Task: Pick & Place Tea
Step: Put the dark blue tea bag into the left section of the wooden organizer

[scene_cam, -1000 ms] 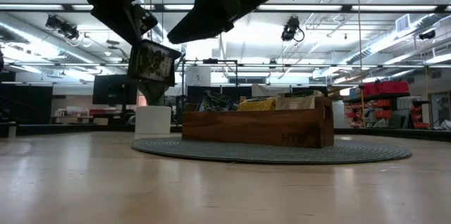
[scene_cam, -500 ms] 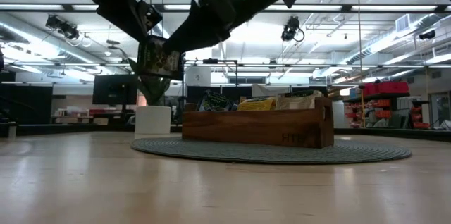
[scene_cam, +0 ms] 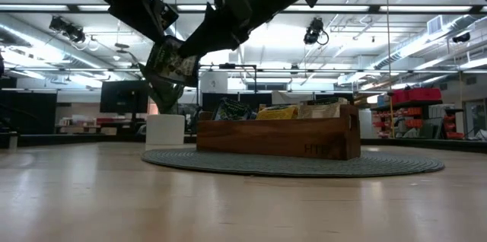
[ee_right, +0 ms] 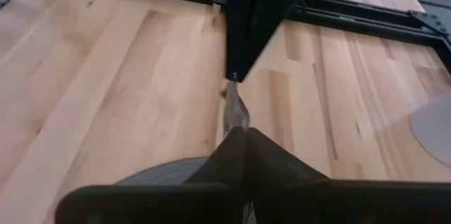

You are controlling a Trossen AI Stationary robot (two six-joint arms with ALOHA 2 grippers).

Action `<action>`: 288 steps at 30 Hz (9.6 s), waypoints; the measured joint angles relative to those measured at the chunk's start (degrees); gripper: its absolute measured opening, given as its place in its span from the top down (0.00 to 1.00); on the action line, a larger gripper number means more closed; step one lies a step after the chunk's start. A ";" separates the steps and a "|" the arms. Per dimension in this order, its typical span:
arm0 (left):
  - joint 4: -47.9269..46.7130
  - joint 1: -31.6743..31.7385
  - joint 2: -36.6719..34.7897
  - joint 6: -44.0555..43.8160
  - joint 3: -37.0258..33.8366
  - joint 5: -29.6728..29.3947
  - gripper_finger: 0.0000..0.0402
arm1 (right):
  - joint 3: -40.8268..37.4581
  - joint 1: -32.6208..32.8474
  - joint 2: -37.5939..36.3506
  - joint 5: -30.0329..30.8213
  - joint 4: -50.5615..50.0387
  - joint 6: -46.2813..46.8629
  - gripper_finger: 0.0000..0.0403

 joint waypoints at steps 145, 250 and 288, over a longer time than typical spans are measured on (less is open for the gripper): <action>56.01 3.26 -17.25 -19.23 -42.73 -5.64 1.00 | 3.91 -0.99 -6.49 1.17 -6.41 3.54 0.56; 41.72 4.52 -17.59 -11.37 -33.93 -22.56 0.79 | -16.15 4.99 -4.63 33.51 6.80 35.94 1.00; 41.87 4.52 -17.94 -12.89 -33.92 -22.54 0.79 | -16.13 4.96 0.30 30.80 10.47 28.92 0.86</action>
